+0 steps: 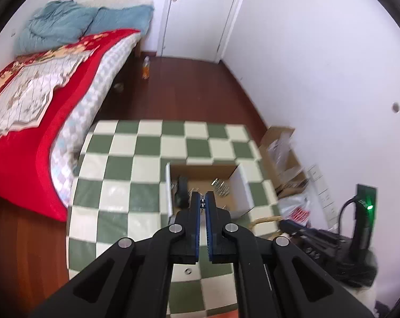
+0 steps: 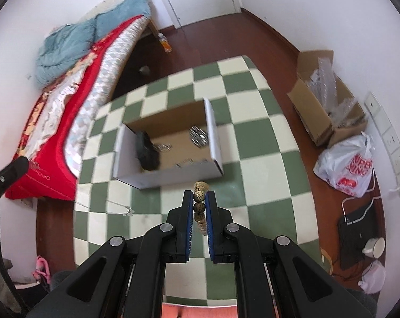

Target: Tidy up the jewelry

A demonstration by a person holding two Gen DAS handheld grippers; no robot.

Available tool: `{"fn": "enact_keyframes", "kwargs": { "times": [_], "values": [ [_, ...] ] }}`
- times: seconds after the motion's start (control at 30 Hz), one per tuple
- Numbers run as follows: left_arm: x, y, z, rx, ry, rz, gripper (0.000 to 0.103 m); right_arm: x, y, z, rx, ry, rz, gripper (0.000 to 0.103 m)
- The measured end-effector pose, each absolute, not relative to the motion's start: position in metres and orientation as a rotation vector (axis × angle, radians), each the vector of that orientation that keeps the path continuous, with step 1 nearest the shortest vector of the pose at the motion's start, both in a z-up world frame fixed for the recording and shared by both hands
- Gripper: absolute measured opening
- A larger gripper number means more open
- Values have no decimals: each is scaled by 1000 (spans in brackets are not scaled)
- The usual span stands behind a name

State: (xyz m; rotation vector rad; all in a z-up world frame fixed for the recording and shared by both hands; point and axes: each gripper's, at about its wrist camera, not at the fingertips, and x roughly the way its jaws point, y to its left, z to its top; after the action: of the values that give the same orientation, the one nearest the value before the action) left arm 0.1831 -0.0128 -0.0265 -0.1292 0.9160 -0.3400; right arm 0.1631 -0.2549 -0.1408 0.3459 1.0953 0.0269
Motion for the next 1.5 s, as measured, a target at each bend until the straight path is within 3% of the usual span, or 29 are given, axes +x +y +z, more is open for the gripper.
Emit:
{"fn": "enact_keyframes", "kwargs": {
  "times": [0.23,0.43,0.93,1.07,1.1,1.13,1.2,1.23,1.27,1.33,1.43,1.5],
  "values": [
    [204,-24,19,-119,858,-392,1,191,-241,-90,292,1034,85,9],
    [239,-40,17,-125,885,-417,1,229,-234,-76,257,1026,104,9],
    [303,-60,-142,-100,1235,-326,2,313,-228,-176,248,1275,130,9],
    [314,-60,-166,-49,1303,-246,7,321,-229,-194,218,1351,128,11],
    [316,-59,-168,-43,1312,-234,7,323,-230,-197,214,1365,124,22],
    [317,-59,-170,-32,1319,-215,7,323,-232,-198,209,1368,111,49],
    [316,-58,-167,14,1289,-168,16,321,-234,-196,188,1352,92,75],
    [315,-58,-163,47,1263,-143,34,319,-236,-194,176,1344,73,75],
    [315,-57,-161,69,1235,-119,64,318,-237,-193,152,1344,42,75],
    [314,-54,-156,100,1191,-71,92,313,-239,-193,124,1341,3,92],
    [307,-45,-151,127,1131,-19,92,306,-239,-195,72,1344,-50,99],
    [304,-41,-154,142,1128,6,99,299,-237,-199,36,1346,-76,102]
  ]
}}
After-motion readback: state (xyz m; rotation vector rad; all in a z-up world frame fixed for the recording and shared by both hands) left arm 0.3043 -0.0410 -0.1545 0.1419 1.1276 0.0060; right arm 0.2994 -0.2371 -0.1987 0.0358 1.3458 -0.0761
